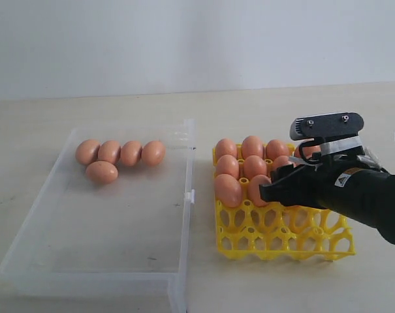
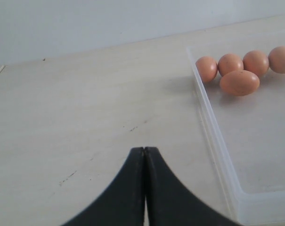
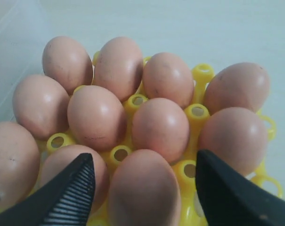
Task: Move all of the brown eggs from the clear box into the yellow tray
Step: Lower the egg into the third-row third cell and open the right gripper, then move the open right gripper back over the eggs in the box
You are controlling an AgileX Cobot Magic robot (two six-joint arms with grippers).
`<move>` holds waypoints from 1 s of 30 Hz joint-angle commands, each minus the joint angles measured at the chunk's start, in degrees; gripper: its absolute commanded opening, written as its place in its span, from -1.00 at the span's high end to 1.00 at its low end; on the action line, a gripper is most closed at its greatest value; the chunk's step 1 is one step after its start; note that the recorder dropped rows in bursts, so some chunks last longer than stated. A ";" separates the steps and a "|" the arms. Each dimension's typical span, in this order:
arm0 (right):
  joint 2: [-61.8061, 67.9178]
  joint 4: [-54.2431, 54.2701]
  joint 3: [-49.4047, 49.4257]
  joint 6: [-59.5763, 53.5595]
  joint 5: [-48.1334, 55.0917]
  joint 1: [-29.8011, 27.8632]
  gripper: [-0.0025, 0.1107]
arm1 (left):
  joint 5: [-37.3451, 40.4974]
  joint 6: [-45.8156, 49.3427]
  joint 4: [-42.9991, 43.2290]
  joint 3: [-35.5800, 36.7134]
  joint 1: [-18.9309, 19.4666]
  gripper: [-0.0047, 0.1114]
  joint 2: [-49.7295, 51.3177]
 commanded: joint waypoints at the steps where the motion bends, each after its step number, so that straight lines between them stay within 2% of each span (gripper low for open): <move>1: 0.04 -0.49 -0.31 0.62 -0.71 -0.32 -0.12 | -0.35 -0.26 -0.06 -0.23 -0.28 0.92 -0.32; 10: -4.09 -0.49 -0.57 3.74 -0.52 -0.32 -0.12 | -0.35 -0.26 -0.06 -0.23 -0.28 0.92 -0.32; 13: -6.95 -0.49 -2.93 4.11 2.95 -0.32 -0.12 | -0.35 -0.26 -0.06 -0.23 -0.28 0.92 -0.32; 15: -7.99 -1.90 -6.50 4.00 8.79 -0.32 -0.12 | -0.35 -0.26 -0.06 -0.23 -0.28 0.92 -0.32; 23: -2.62 -3.61 -28.12 2.81 43.41 -0.21 -0.07 | -0.35 -0.26 -0.06 -0.23 -0.28 0.92 -0.32; 27: 5.11 -3.35 -41.12 2.14 61.10 -0.11 0.17 | -0.35 -0.26 -0.06 -0.23 -0.28 0.92 -0.32; 30: 10.66 -3.91 -49.23 0.28 67.79 1.59 0.40 | -0.35 -0.26 -0.06 -0.23 -0.28 0.92 -0.32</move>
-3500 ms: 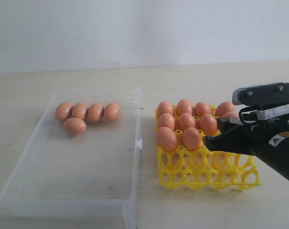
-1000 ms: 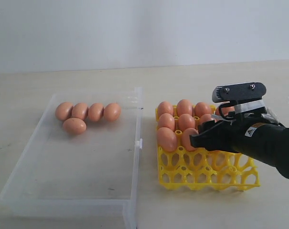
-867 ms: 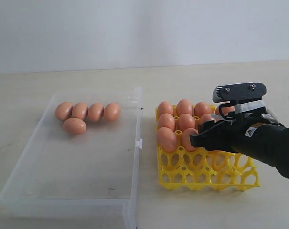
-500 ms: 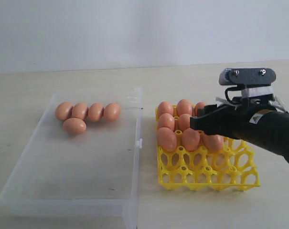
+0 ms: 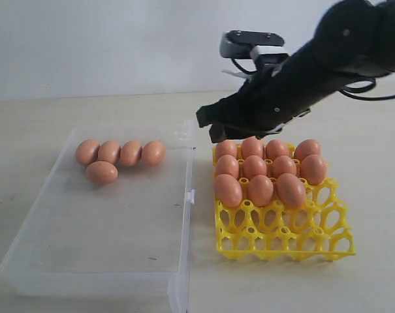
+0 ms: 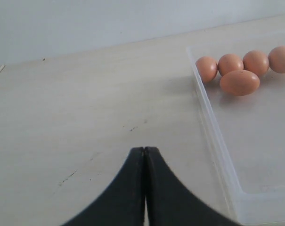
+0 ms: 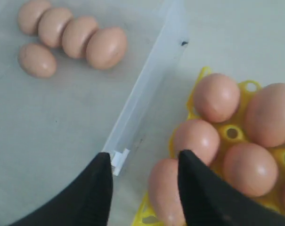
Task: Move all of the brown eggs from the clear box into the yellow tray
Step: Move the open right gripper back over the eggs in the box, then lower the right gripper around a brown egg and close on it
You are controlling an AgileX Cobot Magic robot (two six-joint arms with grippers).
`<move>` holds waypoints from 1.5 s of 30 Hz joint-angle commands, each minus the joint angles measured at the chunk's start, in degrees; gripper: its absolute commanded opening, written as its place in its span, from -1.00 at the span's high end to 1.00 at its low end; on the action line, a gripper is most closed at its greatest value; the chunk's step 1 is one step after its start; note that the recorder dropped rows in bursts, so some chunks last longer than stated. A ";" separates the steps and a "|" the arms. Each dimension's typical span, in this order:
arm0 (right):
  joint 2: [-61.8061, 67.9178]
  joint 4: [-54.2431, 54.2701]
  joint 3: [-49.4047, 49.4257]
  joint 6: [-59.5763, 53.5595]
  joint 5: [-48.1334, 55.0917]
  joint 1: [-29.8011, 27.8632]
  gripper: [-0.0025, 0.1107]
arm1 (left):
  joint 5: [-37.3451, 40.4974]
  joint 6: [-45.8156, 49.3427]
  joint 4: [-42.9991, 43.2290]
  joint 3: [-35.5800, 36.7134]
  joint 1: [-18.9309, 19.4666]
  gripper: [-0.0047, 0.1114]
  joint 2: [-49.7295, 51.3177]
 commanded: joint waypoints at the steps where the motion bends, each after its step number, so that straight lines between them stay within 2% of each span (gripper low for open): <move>1: 8.11 -0.97 -11.37 -3.87 11.51 2.33 0.51 | -0.35 -0.26 -0.06 -0.23 -0.28 0.92 -0.32; 3: 11.16 -1.77 -15.61 -5.31 13.86 4.53 0.70 | -0.35 -0.26 -0.06 -0.23 -0.28 0.92 -0.32; 6: 15.04 -3.75 -21.56 -5.17 14.73 7.95 0.90 | -0.35 -0.26 -0.06 -0.23 -0.28 0.92 -0.32; 8: 17.42 -3.75 -24.69 -6.03 14.73 10.05 0.90 | -0.35 -0.26 -0.06 -0.23 -0.28 0.92 -0.32; 11: 21.22 -3.75 -31.79 -8.20 15.94 13.15 0.73 | -0.35 -0.26 -0.06 -0.23 -0.28 0.92 -0.32; 15: 27.15 -3.75 -42.43 -7.16 17.22 16.36 0.24 | -0.35 -0.26 -0.06 -0.23 -0.28 0.92 -0.32; 18: 31.13 -4.69 -48.68 -4.38 17.26 18.01 0.02 | -0.35 -0.26 -0.06 -0.23 -0.28 0.92 -0.32; 23: 37.36 -9.74 -55.58 2.91 15.41 18.70 0.03 | -0.35 -0.26 -0.06 -0.23 -0.28 0.92 -0.32; 29: 41.36 -11.75 -56.55 9.41 17.39 18.70 0.03 | -0.35 -0.26 -0.06 -0.23 -0.28 0.92 -0.32; 37: 42.52 -12.81 -56.55 9.16 14.36 18.70 0.03 | -0.35 -0.26 -0.06 -0.23 -0.28 0.92 -0.32; 45: 42.52 -18.76 -56.55 7.18 14.21 18.70 0.02 | -0.35 -0.26 -0.06 -0.23 -0.28 0.92 -0.32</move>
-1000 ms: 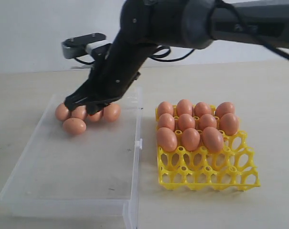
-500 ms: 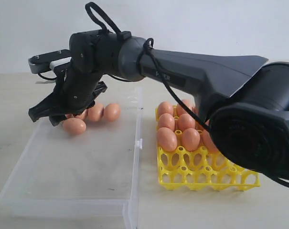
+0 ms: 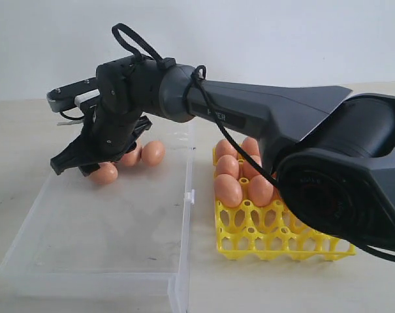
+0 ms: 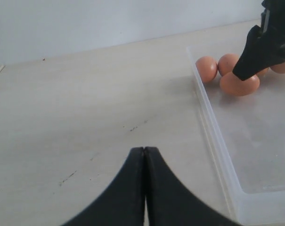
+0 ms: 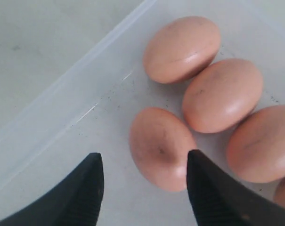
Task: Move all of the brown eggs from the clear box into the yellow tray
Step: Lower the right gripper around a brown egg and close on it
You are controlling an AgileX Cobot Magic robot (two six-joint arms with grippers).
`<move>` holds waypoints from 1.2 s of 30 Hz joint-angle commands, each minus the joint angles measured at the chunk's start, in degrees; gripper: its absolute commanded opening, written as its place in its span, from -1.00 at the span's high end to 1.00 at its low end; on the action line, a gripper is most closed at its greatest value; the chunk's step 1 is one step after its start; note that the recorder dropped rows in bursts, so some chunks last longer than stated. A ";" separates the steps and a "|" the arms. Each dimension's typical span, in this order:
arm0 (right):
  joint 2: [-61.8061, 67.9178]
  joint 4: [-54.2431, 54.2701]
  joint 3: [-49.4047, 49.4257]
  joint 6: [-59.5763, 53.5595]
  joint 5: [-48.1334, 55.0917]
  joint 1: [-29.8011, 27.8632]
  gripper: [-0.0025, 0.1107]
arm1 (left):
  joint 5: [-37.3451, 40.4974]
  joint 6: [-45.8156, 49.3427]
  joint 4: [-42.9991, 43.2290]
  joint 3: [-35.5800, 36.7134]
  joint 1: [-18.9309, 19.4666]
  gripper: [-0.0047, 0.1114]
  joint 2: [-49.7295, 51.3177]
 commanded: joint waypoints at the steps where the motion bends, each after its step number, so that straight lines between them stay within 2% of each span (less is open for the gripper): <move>1: -0.11 -2.70 -0.64 -3.13 -0.90 -0.10 0.00 | -0.35 -0.26 -0.06 -0.23 -0.28 0.92 -0.32; 6: -0.11 -2.50 -0.64 -7.18 -5.56 0.25 -0.14 | -0.35 -0.26 -0.06 -0.23 -0.28 0.92 -0.32; 14: 0.63 -1.03 -0.77 -9.37 -10.36 0.54 -0.14 | -0.35 -0.26 -0.06 -0.23 -0.28 0.92 -0.32; 36: 5.27 -4.27 -0.77 -6.54 -10.60 1.87 -0.14 | -0.35 -0.26 -0.06 -0.23 -0.28 0.92 -0.32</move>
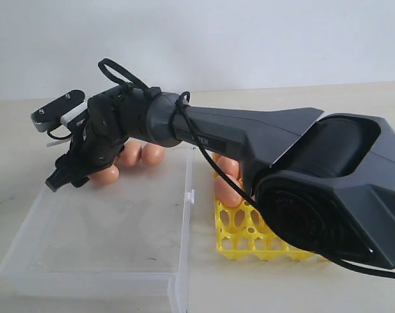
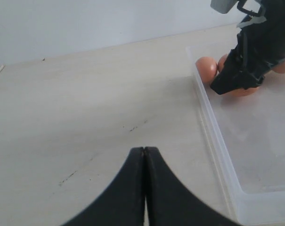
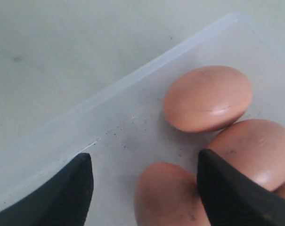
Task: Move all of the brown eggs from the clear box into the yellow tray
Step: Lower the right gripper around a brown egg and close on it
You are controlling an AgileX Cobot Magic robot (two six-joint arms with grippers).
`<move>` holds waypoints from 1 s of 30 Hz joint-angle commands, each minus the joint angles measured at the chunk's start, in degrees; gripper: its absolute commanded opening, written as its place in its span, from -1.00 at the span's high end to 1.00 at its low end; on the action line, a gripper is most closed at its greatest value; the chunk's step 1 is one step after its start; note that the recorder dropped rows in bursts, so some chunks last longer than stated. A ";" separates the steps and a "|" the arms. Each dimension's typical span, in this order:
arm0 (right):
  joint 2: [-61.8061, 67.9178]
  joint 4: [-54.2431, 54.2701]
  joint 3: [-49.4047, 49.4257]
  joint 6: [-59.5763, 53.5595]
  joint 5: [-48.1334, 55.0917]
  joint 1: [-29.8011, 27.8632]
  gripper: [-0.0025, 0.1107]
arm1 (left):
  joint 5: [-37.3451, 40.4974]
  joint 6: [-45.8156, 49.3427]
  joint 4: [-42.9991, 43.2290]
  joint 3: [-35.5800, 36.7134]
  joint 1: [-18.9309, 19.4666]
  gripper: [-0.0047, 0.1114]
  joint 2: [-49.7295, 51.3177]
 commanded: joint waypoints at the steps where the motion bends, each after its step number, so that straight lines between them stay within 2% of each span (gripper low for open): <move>1: 1.15 -2.01 -0.37 1.68 0.03 0.05 -0.14 | -0.35 -0.26 -0.06 -0.23 -0.28 0.92 -0.32; 7: 2.30 -1.48 -0.37 3.02 1.12 0.10 -0.12 | -0.35 -0.26 -0.06 -0.23 -0.28 0.92 -0.32; 10: 2.30 -1.47 -0.24 3.02 1.55 0.10 0.04 | -0.35 -0.26 -0.06 -0.23 -0.28 0.92 -0.32; 12: 2.19 -1.47 -0.24 3.02 1.95 0.10 0.26 | -0.35 -0.26 -0.06 -0.23 -0.28 0.92 -0.32; 16: 2.05 -1.47 -0.24 3.02 2.94 0.10 0.88 | -0.35 -0.26 -0.06 -0.23 -0.28 0.92 -0.32; 17: 1.96 -1.47 -0.24 3.02 3.18 0.10 0.95 | -0.35 -0.26 -0.06 -0.23 -0.28 0.92 -0.32; 26: -1.16 -1.39 -0.24 3.15 4.62 1.21 0.96 | -0.35 -0.26 -0.06 -0.23 -0.28 0.92 -0.32; 30: -3.78 -1.56 -0.13 3.05 3.16 3.53 0.96 | -0.35 -0.26 -0.06 -0.23 -0.28 0.92 -0.32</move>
